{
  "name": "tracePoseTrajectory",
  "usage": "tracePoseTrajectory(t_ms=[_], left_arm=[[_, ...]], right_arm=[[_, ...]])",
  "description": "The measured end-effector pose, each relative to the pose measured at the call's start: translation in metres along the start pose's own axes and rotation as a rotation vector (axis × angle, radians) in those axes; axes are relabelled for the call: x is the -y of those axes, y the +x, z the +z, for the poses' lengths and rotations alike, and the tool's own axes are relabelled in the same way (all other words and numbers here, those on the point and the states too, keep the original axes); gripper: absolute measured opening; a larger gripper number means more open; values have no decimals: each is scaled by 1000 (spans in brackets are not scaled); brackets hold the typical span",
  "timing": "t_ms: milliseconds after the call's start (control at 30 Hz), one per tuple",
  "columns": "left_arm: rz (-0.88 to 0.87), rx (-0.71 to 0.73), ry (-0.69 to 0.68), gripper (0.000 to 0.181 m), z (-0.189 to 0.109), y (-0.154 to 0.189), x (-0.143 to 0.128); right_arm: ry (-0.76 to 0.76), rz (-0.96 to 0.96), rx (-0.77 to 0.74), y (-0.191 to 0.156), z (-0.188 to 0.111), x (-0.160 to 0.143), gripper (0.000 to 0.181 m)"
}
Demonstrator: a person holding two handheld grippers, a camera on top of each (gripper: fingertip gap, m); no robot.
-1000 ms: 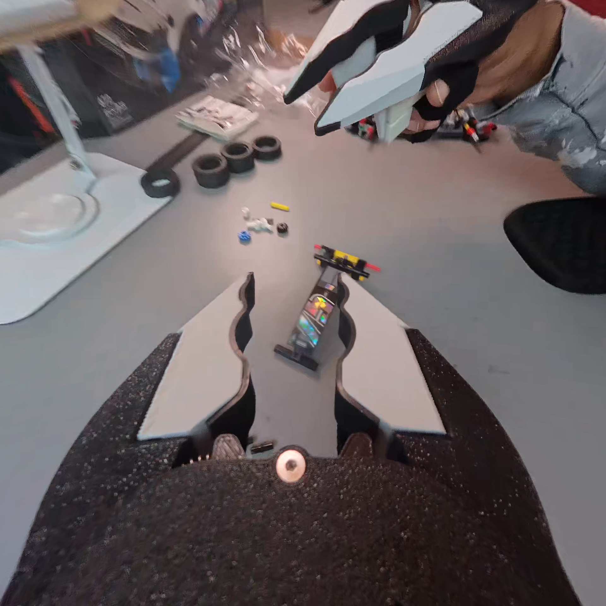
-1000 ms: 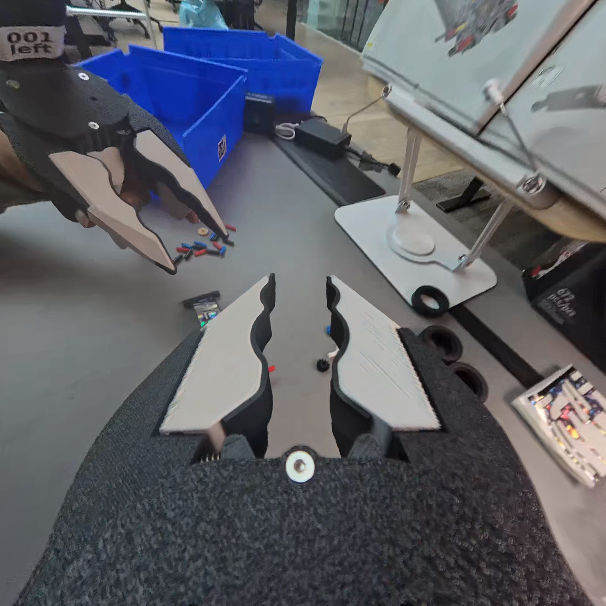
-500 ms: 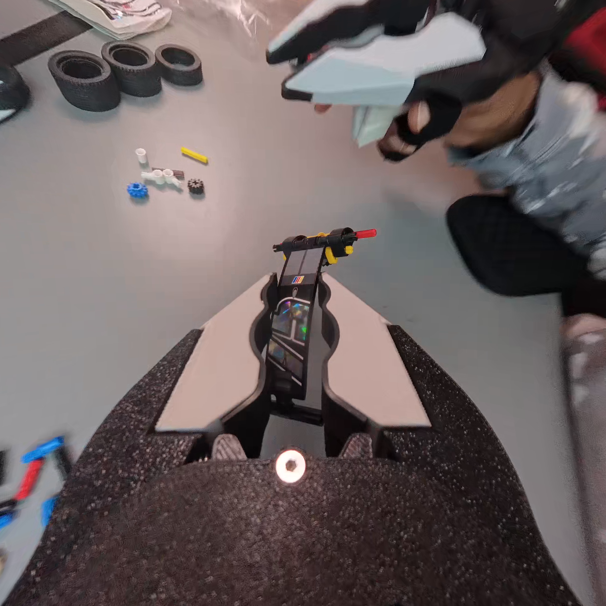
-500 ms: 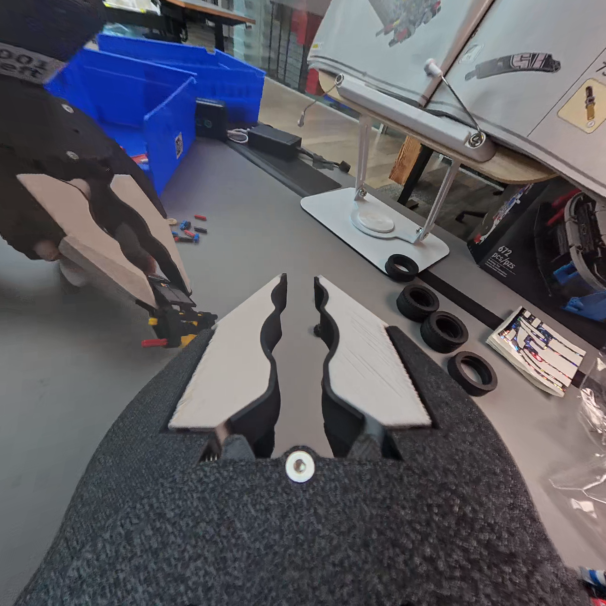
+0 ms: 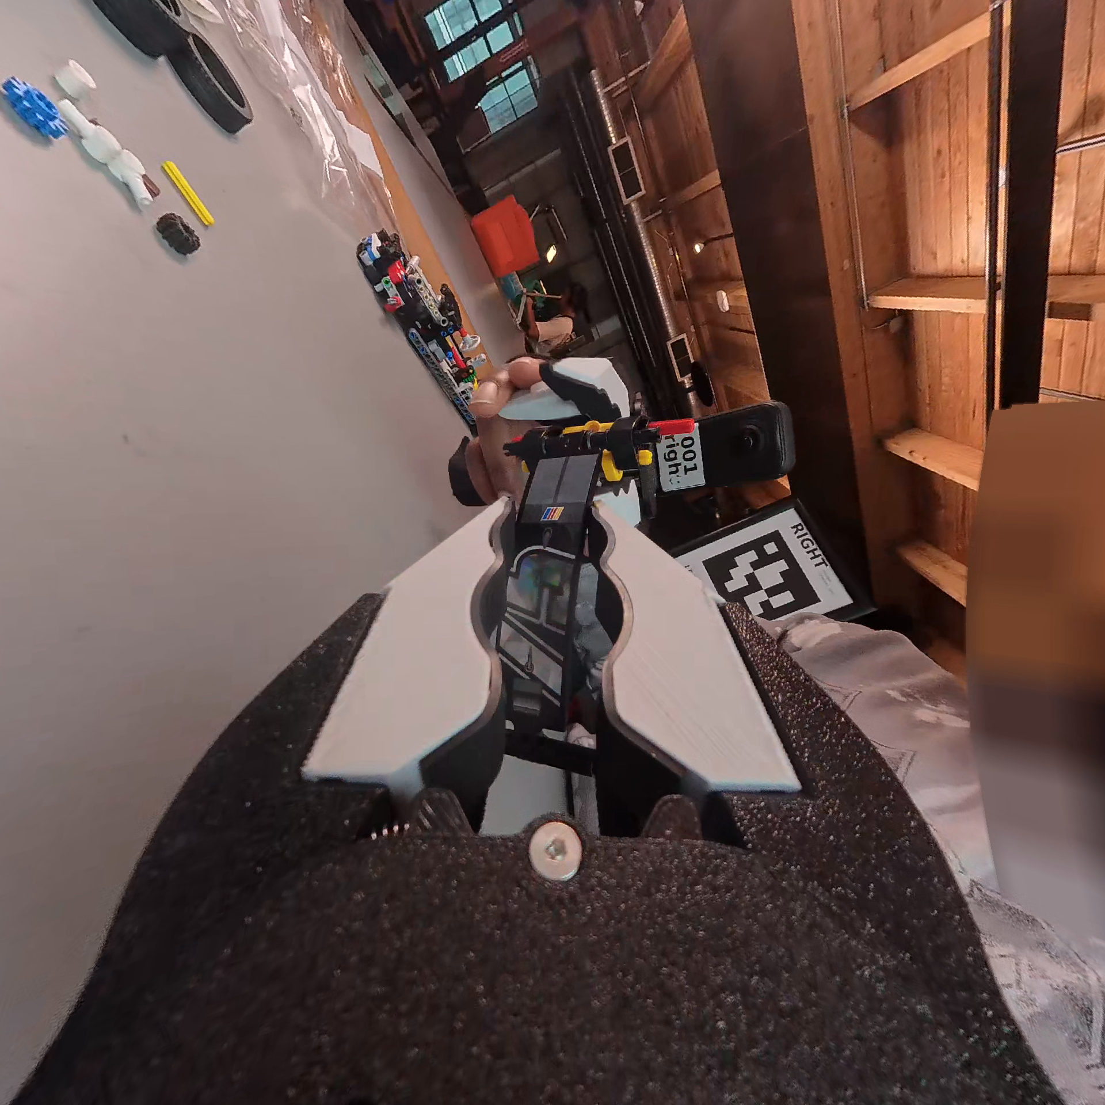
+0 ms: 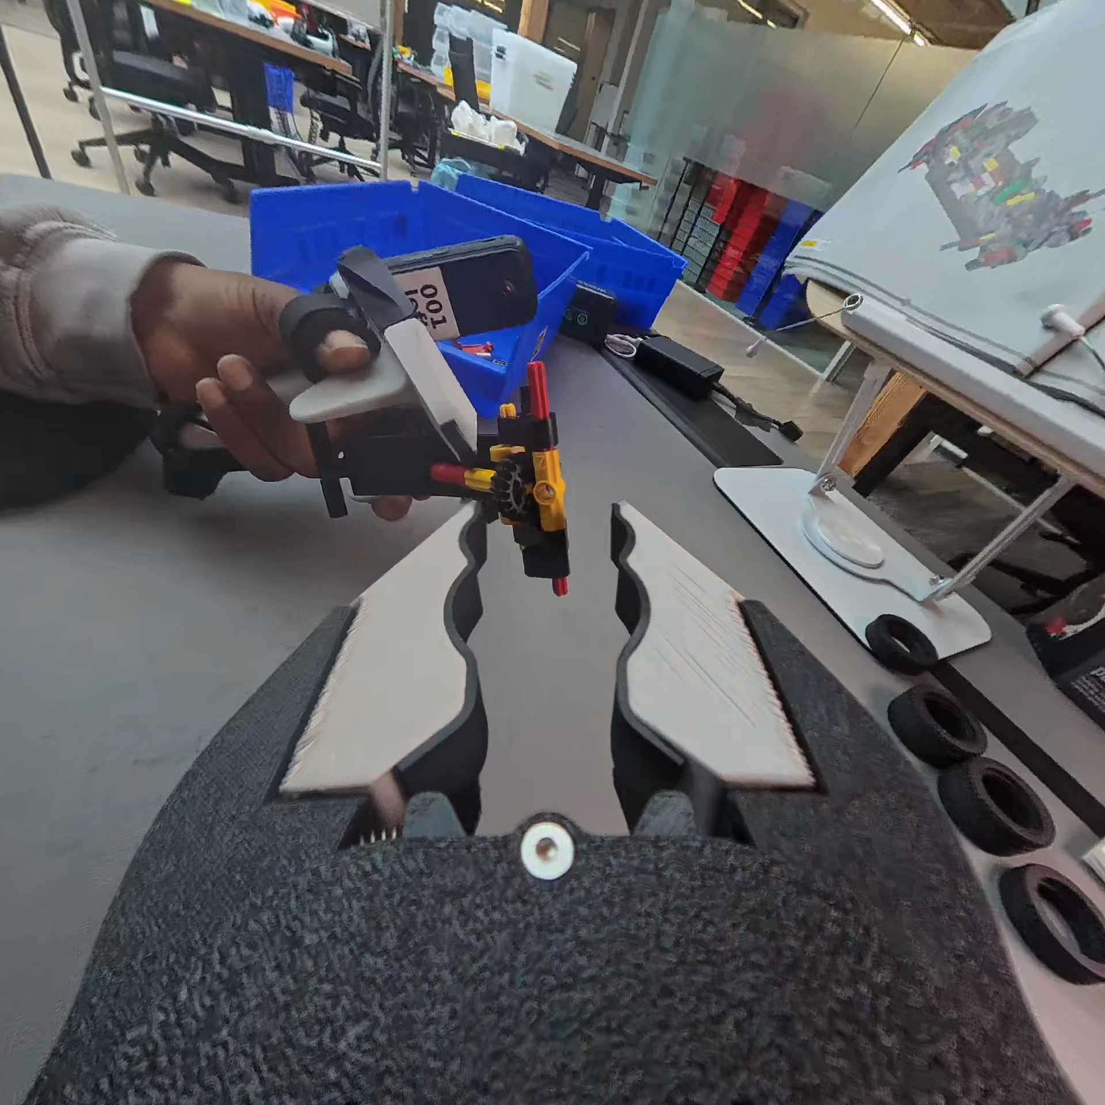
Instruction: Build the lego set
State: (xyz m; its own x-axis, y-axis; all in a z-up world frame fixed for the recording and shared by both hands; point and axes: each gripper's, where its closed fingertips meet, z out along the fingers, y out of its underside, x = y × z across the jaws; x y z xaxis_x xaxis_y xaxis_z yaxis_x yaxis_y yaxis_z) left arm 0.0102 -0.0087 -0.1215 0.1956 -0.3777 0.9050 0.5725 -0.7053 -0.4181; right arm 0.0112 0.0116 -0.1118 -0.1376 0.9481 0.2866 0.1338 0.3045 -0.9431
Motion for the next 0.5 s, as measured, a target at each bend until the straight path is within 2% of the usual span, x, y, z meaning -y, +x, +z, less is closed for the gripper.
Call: tracePoseTrajectory(t_ms=[33, 67, 133, 167, 233, 367, 500], left_arm=[[2, -1, -13, 20, 1, 0, -2], [5, -7, -22, 20, 1, 0, -4], [18, -5, -38, 21, -1, 0, -5], [36, -4, -54, 15, -3, 0, -6], [89, 10, -104, 14, -7, -1, -10], [298, 79, -213, 14, -7, -1, -25], [479, 133, -275, 15, -2, 0, -35]], right_arm=[[18, -24, 6, -3, -1, 2, 24], [35, -19, 25, -6, -2, 4, 20], [55, 52, 98, -12, -6, 4, 19], [74, 116, 153, -16, -9, 5, 18], [106, 268, 280, -24, -17, 9, 18], [118, 454, 482, -39, -29, 13, 17], [73, 580, 613, -51, -34, 10, 17]])
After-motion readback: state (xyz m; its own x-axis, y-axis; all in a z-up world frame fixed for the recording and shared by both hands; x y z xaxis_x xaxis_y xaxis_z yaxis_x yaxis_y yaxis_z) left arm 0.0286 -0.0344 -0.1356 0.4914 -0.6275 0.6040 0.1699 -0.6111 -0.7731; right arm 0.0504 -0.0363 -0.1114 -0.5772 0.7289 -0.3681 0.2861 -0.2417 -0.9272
